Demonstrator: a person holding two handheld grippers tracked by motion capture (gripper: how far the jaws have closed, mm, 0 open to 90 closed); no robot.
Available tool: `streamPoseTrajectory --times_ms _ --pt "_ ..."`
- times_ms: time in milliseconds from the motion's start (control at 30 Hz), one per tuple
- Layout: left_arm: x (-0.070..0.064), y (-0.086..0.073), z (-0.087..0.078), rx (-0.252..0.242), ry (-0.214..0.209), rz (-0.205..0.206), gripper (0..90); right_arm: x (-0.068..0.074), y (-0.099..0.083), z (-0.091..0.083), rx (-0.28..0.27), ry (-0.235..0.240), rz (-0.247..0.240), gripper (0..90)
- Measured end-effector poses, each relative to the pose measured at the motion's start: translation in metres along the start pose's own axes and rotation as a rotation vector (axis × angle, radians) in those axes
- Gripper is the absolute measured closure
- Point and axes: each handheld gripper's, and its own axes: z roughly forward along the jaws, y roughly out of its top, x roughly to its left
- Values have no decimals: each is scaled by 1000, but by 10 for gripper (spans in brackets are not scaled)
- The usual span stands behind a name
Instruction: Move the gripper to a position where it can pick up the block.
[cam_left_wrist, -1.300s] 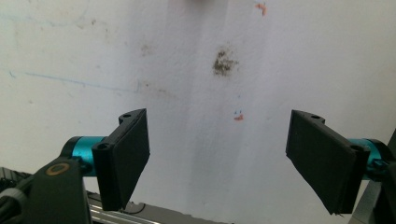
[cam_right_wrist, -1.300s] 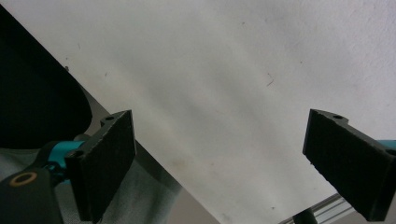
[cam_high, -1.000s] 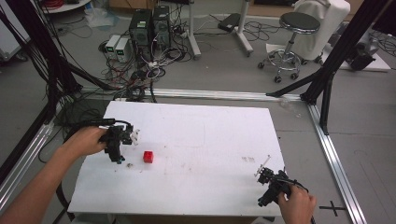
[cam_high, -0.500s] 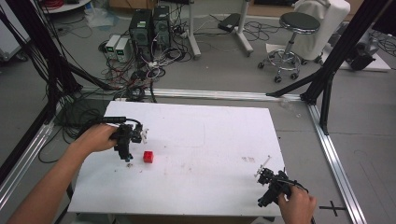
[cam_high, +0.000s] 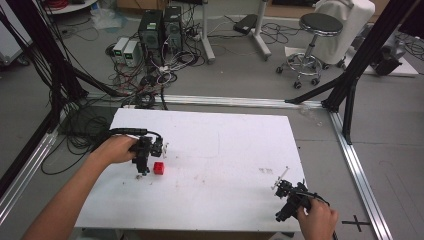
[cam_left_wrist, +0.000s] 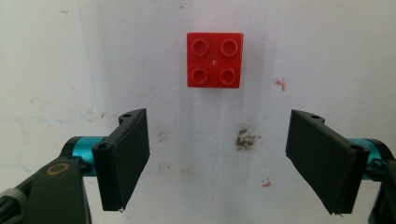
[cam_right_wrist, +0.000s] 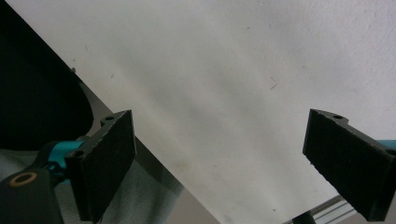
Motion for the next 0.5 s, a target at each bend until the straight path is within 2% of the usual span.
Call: streamPoseTrajectory --times_ms 500 --pt "3 16 19 13 -32 26 220 -1 -1 0 -3 0 4 89"
